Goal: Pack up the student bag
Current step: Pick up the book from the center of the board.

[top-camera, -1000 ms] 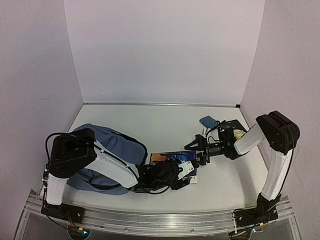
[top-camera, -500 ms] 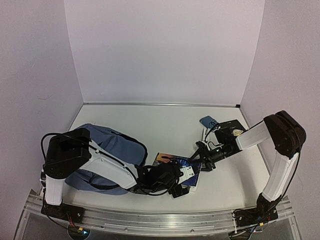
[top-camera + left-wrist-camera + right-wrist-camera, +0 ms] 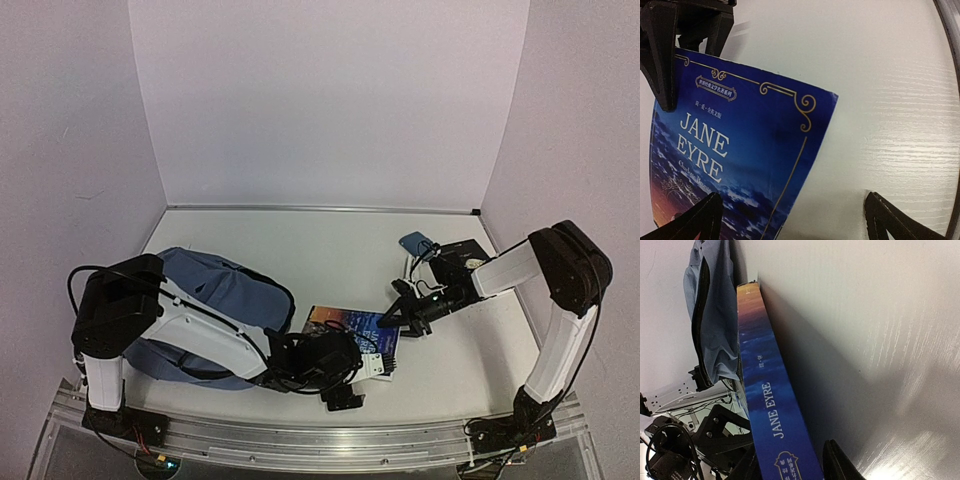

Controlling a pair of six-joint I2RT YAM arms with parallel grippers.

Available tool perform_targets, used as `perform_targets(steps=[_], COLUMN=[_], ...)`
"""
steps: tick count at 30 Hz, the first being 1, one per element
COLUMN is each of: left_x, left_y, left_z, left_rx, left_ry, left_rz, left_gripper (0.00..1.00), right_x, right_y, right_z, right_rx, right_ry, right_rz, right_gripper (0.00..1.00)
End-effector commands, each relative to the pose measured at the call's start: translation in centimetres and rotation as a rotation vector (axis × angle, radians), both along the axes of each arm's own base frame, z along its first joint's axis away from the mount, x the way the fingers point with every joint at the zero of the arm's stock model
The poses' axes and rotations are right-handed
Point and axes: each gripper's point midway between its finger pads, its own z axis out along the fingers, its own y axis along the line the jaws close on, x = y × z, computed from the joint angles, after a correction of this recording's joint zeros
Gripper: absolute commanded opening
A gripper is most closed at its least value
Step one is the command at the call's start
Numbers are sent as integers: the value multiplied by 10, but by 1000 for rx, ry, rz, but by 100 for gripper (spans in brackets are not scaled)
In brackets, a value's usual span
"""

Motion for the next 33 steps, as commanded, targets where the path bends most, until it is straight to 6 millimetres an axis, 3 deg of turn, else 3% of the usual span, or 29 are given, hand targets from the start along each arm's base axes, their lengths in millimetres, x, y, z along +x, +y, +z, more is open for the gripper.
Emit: perform_targets(steps=[1, 5, 13, 16, 22, 25, 27, 29, 33], left_x=[12, 33, 67, 69, 71, 68, 66, 61, 54], left_y=[13, -1, -40, -48, -45, -44, -43, -41, -28], left_z=[-3, 1, 28, 36, 48, 58, 63, 69, 99], left_rx=[71, 17, -149, -205, -291, -355, -374, -383, -409], left_ry=[-90, -195, -305, -319, -275, -236, -200, -140, 26], left_rz=[22, 76, 195, 184, 181, 171, 178, 187, 279], left_gripper=[98, 87, 53, 48, 43, 42, 45, 55, 78], right_x=[11, 6, 4, 3, -7, -14, -14, -11, 1], right_y=[8, 8, 9, 9, 16, 25, 29, 30, 29], right_z=[22, 22, 22, 24, 22, 28, 32, 37, 58], right_rx=[48, 50, 62, 69, 85, 115, 127, 133, 151], right_ry=[-75, -62, -36, -37, -24, -14, -14, -26, -72], right_rz=[23, 30, 33, 37, 74, 114, 123, 123, 99], right_gripper=[46, 57, 72, 71, 61, 55, 43, 35, 14])
